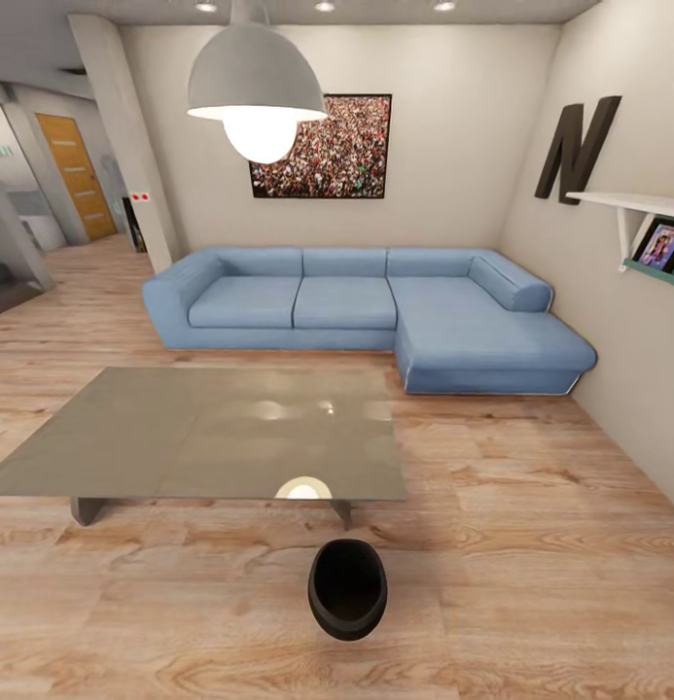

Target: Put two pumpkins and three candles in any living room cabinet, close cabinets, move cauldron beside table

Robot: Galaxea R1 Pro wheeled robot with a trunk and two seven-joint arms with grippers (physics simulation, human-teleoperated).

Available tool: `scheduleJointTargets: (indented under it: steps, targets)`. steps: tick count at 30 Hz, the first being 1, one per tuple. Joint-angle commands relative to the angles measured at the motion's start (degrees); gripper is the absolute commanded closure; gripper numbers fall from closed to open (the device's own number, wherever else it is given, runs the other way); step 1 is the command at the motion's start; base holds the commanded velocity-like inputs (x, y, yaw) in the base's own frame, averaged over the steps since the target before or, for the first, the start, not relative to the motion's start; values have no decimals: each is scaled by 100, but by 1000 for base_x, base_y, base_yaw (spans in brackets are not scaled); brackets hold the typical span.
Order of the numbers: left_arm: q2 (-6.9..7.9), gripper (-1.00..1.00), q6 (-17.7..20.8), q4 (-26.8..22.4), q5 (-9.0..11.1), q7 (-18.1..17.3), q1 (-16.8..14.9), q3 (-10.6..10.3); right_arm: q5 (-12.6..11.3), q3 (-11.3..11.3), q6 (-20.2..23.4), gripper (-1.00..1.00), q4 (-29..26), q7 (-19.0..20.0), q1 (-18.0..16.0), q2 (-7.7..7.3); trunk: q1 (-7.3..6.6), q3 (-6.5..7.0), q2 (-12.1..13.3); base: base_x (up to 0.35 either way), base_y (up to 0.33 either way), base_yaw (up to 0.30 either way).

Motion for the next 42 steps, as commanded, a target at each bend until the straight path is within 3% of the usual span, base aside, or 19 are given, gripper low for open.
scheduleJointTargets:
  steps: [1,11,22,33,42]
  targets:
    - [0,-100,-6,-6,56,18,5,-49,-52,50,-19,-100,-3,-20,-1,1,-22,22,38,0,0,0]
    - [-6,-100,-10,20,53,18,32,-50,-65,39,-389,-100,-2,-25,1,-1,-242,294,439,0,0,0]
    - [11,-100,-151,20,47,18,37,-50,-59,30,-408,-100,3,-26,1,-50,-483,535,880,0,0,0]
    - [0,-100,-162,20,102,18,33,-50,-60,33,-345,-100,2,-38,1,-9,-483,536,880,0,0,0]
    - [-2,-100,-159,-8,76,26,33,-32,-63,28,30,-100,5,-36,1,-27,-483,536,880,0,0,0]
